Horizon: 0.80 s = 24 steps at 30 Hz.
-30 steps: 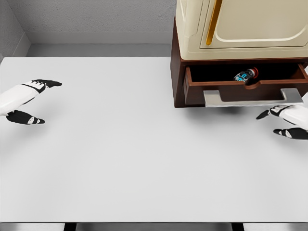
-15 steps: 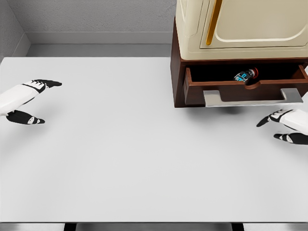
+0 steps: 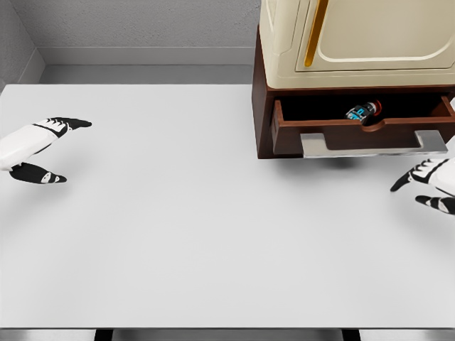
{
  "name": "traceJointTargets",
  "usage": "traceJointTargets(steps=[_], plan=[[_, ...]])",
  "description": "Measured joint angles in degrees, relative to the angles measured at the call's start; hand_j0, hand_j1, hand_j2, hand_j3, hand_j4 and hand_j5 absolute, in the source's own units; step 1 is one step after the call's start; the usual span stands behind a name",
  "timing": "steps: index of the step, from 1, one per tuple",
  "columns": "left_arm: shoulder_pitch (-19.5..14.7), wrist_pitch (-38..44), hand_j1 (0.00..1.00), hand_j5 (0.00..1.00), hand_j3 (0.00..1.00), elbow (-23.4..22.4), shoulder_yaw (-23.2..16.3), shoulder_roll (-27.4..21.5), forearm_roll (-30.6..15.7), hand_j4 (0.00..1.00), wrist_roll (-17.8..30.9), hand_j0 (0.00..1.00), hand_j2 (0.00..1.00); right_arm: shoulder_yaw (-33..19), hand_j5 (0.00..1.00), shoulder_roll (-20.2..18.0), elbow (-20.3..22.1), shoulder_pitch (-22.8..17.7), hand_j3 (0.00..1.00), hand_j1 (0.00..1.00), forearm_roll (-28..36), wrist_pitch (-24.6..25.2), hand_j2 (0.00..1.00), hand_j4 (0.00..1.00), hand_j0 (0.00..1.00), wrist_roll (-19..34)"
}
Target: Put the switch into the drawer with left arm, and close the drawer with right arm
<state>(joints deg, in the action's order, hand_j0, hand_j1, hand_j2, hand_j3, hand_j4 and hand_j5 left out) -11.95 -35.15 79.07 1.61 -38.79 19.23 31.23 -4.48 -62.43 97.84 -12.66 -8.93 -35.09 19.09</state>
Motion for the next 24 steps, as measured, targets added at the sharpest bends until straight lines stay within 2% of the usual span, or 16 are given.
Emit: traceJointTargets(steps=[6,18,24], plan=[[0.0,0.0,1.0,1.0,1.0,0.0,0.02,0.0,0.0,1.0,0.0,1.0,1.0,-0.55,0.63,-2.55,2.78,-1.14,0.63,0.63,0.02,-0.01,0.63,0.63,0.63,0.14],[0.0,0.0,1.0,1.0,1.0,0.01,0.02,0.0,0.0,1.0,0.0,1.0,1.0,-0.45,0.64,-9.36,3.51,-1.06,0.64,0.64,0.2,-0.01,0.64,0.64,0.64,0.25],[0.0,0.0,1.0,1.0,1.0,0.01,0.02,0.0,0.0,1.0,0.0,1.0,1.0,-0.34,0.63,-10.11,3.39,-0.35,0.63,0.63,0.16,-0.01,0.63,0.63,0.63,0.29]])
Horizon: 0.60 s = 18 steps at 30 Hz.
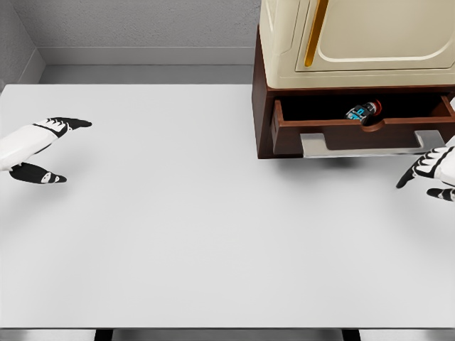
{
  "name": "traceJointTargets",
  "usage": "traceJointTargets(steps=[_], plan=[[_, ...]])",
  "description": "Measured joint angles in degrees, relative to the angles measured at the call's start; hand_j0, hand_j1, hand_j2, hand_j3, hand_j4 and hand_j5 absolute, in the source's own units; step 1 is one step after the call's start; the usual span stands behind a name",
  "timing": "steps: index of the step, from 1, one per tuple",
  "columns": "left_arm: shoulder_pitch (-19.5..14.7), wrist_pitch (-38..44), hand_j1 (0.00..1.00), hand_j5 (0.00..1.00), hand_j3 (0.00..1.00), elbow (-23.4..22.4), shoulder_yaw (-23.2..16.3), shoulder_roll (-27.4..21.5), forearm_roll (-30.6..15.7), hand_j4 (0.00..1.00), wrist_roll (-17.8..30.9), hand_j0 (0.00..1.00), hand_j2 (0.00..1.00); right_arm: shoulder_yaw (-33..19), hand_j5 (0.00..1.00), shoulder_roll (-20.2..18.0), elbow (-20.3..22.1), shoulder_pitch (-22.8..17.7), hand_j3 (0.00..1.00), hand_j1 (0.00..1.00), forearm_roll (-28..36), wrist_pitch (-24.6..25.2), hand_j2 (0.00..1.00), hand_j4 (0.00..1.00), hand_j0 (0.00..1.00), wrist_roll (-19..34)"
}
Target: Put the switch into the drawer with left arm, and close the drawer with right arm
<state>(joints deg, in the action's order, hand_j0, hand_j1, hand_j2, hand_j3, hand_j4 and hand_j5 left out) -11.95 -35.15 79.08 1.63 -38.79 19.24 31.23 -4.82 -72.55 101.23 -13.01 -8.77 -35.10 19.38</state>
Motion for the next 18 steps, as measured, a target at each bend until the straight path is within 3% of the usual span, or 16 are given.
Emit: traceJointTargets(steps=[18], plan=[[0.0,0.0,1.0,1.0,1.0,0.0,0.0,0.02,0.0,1.0,0.0,1.0,1.0,0.45,0.6,1.73,-1.58,1.4,0.6,0.6,-0.3,-0.02,0.6,0.6,0.6,0.27]])
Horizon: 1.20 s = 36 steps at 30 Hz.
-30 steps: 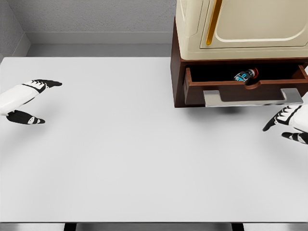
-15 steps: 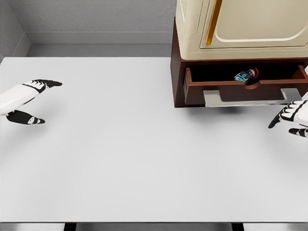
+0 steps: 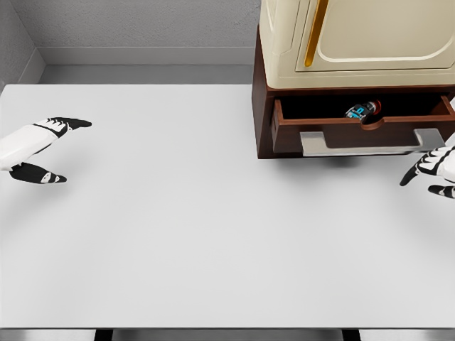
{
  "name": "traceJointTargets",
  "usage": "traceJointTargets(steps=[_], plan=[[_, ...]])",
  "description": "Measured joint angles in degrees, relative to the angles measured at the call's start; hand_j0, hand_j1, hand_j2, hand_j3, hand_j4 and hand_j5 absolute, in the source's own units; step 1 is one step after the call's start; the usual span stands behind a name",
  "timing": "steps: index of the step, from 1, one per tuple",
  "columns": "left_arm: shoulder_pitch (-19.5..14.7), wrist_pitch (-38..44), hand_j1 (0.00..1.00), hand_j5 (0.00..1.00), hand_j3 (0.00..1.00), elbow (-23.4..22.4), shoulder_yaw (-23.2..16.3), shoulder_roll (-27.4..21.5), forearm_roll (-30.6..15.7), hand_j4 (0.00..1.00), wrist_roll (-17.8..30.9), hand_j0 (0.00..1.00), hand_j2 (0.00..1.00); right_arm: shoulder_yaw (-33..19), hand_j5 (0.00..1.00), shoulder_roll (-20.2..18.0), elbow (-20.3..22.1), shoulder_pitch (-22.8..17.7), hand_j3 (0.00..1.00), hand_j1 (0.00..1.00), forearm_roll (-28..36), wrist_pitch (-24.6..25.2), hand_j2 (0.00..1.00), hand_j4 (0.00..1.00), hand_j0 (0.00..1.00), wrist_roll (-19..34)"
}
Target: Put the switch into the drawer with left arm, and close the drawer with right arm
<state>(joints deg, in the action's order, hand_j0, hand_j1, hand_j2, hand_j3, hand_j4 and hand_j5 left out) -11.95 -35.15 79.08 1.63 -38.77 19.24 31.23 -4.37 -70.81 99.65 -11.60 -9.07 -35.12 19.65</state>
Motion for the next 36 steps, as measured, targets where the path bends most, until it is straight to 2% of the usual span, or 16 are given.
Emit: traceJointTargets(steps=[10,17,22,25,36], plan=[[0.0,0.0,1.0,1.0,1.0,0.0,-0.03,-0.02,0.0,1.0,0.0,1.0,1.0,0.73,0.59,1.7,1.46,0.7,0.59,0.59,0.0,0.02,0.59,0.59,0.59,0.03],[0.0,0.0,1.0,1.0,1.0,0.0,-0.03,-0.02,0.0,1.0,0.0,1.0,1.0,2.08,0.6,5.75,1.65,0.79,0.6,0.6,-0.1,0.01,0.6,0.6,0.6,0.12],[0.0,0.0,1.0,1.0,1.0,0.05,-0.03,-0.02,0.0,1.0,0.0,1.0,1.0,3.1,0.61,8.78,1.74,4.66,0.61,0.61,-0.12,-0.01,0.61,0.61,0.61,0.24],[0.0,0.0,1.0,1.0,1.0,0.06,-0.05,-0.02,0.0,1.0,0.0,1.0,1.0,3.96,0.61,10.04,1.75,4.92,0.61,0.61,-0.08,0.0,0.61,0.61,0.61,0.11],[0.0,0.0,1.0,1.0,1.0,0.09,-0.06,-0.03,0.0,1.0,0.0,1.0,1.0,4.79,0.61,11.08,1.62,7.64,0.61,0.61,-0.43,-0.02,0.61,0.61,0.61,0.21]])
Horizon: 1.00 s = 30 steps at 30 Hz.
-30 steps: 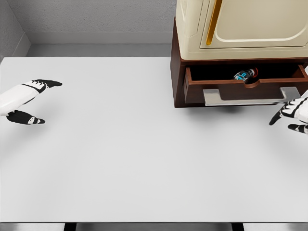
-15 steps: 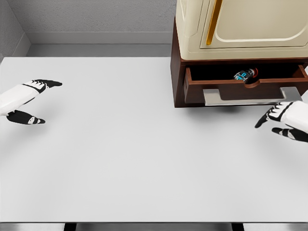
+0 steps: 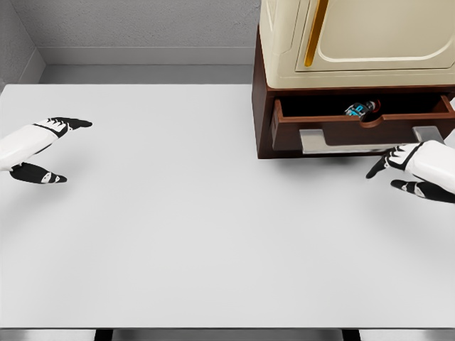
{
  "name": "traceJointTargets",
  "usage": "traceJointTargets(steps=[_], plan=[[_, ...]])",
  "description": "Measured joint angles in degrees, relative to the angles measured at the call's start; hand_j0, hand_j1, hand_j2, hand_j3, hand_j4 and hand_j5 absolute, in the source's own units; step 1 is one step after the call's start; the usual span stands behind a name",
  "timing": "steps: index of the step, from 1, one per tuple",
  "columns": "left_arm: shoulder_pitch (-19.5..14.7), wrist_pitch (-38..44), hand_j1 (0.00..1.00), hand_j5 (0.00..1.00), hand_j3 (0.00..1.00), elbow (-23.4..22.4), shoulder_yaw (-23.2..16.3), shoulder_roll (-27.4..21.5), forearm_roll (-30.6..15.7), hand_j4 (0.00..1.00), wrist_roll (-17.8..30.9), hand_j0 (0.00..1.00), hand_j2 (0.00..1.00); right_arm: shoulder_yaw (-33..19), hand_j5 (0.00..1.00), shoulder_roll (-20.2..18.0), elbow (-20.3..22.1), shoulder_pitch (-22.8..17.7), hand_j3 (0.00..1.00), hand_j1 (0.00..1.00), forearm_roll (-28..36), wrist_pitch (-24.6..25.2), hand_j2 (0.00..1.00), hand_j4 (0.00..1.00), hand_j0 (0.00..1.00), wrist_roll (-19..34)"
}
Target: Put the switch into the drawer with left arm, and close the drawer with right arm
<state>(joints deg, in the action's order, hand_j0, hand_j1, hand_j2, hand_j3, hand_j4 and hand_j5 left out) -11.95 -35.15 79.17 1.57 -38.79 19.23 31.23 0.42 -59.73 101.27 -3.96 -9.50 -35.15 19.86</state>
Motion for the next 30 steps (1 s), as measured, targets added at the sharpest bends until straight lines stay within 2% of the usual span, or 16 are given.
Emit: traceJointTargets(steps=[2,11,15,17,20,26,30], plan=[[0.0,0.0,1.0,1.0,1.0,0.0,0.0,0.0,0.0,1.0,0.0,1.0,1.0,0.73,0.61,0.39,-0.06,1.41,0.61,0.61,-0.22,0.0,0.61,0.61,0.61,-0.01],[0.0,0.0,1.0,1.0,1.0,0.0,0.0,0.01,0.0,1.0,0.0,1.0,1.0,2.71,0.61,1.11,-0.6,3.17,0.61,0.61,-0.58,0.04,0.61,0.61,0.61,-0.01],[0.0,0.0,1.0,1.0,1.0,0.0,0.0,0.01,0.0,1.0,0.0,1.0,1.0,3.01,0.61,1.17,-1.82,3.52,0.61,0.61,-1.0,0.04,0.61,0.61,0.61,-0.03],[0.0,0.0,1.0,1.0,1.0,0.0,0.0,0.0,0.0,1.0,0.0,1.0,1.0,3.48,0.61,1.17,-2.56,5.45,0.61,0.61,-1.25,0.02,0.61,0.61,0.61,-0.01],[0.0,0.0,1.0,1.0,1.0,0.0,0.0,0.0,0.0,1.0,0.0,1.0,1.0,4.75,0.61,1.18,-3.69,5.89,0.61,0.61,-1.35,0.05,0.61,0.61,0.61,-0.02],[0.0,0.0,1.0,1.0,1.0,0.0,0.0,0.0,0.0,1.0,0.0,1.0,1.0,5.59,0.61,1.21,-4.41,6.51,0.61,0.61,-1.59,0.04,0.61,0.61,0.61,0.01],[0.0,0.0,1.0,1.0,1.0,0.0,0.0,0.0,0.0,1.0,0.0,1.0,1.0,6.9,0.61,1.93,-4.72,8.62,0.61,0.61,-1.86,0.03,0.61,0.61,0.61,0.07]])
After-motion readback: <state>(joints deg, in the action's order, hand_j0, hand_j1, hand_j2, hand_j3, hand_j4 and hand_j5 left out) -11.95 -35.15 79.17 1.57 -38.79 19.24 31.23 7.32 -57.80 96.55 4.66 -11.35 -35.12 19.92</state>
